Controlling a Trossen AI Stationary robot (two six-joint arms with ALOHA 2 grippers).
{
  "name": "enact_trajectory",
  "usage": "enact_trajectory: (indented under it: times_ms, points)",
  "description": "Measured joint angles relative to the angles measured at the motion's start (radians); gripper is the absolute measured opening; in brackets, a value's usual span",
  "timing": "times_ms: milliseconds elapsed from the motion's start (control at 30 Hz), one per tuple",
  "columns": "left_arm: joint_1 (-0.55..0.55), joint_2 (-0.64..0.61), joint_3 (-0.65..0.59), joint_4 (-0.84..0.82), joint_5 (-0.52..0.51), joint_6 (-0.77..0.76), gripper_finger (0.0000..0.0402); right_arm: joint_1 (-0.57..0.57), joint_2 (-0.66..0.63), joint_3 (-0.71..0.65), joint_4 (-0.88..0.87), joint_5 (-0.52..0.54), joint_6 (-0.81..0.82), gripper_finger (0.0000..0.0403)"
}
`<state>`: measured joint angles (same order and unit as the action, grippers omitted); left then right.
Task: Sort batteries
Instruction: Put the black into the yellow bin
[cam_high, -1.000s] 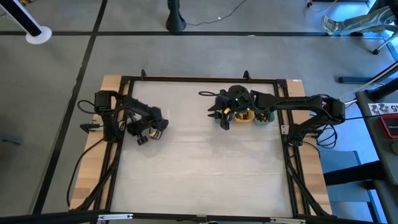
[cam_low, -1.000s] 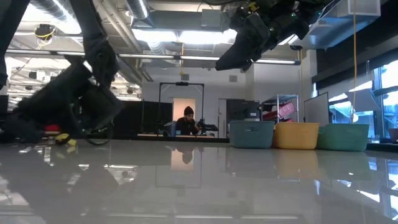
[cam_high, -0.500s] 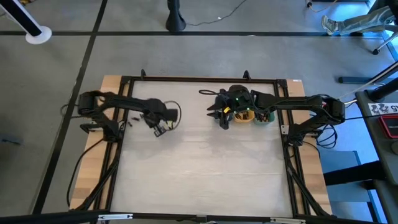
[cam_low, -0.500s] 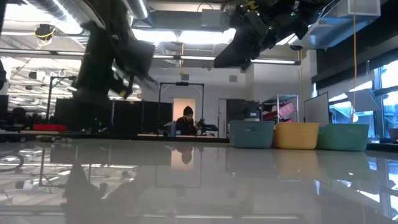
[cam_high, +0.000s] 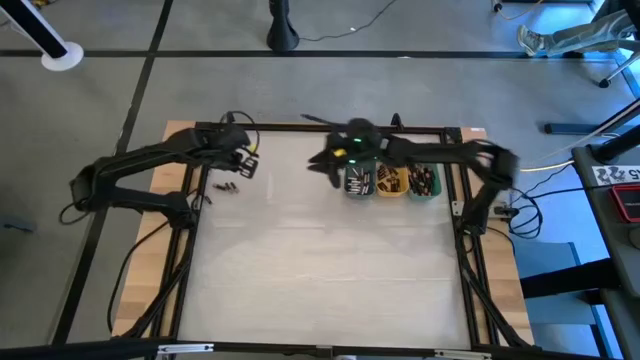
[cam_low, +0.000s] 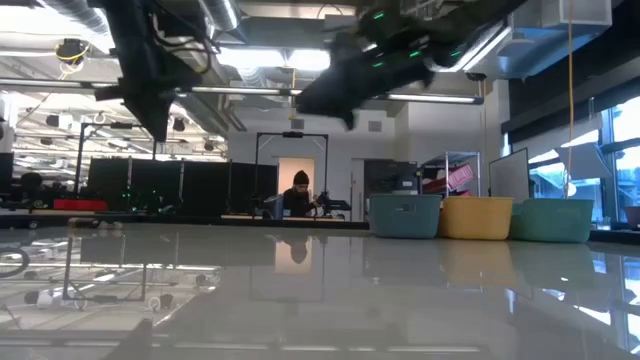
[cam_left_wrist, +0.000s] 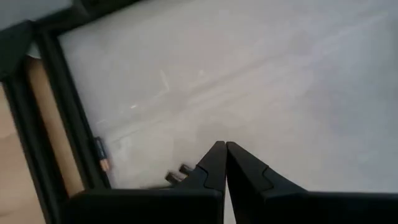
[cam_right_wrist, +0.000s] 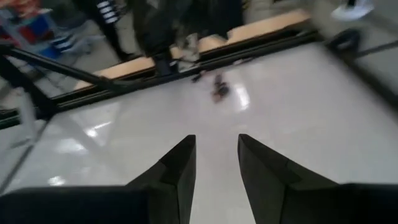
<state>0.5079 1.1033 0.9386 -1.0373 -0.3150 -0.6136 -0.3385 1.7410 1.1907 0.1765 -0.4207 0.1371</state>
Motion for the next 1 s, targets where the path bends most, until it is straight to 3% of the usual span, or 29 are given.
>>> enact_trajectory:
  times_ms: [100,200,433,567,633,800,1000]
  points:
    - [0.033,-0.052,0.000,0.005,-0.007,0.000,0.0017,0.031,0.170,0.190,-0.063,-0.071,0.040,0.0122]
    - [0.057,-0.108,0.000,0.005,-0.016,-0.021,0.0045,0.084,0.333,0.422,-0.220,-0.075,0.040,0.0122]
    - [0.062,-0.213,0.000,-0.016,-0.078,-0.056,0.0133,0.174,0.639,0.886,-0.498,0.134,-0.039,0.0122]
    - [0.065,-0.230,0.000,-0.091,-0.188,-0.098,0.0179,0.183,0.764,1.054,-0.510,0.147,-0.014,0.0122]
    - [0.065,-0.232,0.000,-0.139,-0.186,-0.112,0.0197,0.183,0.801,1.104,-0.549,0.142,-0.015,0.0122]
    - [0.028,-0.231,-0.035,-0.197,0.005,-0.048,0.0213,0.165,0.783,1.150,-0.770,0.140,-0.089,0.0122]
    - [-0.056,-0.230,-0.161,-0.194,0.050,-0.072,0.0206,0.100,0.670,1.154,-0.996,0.222,-0.152,0.0122]
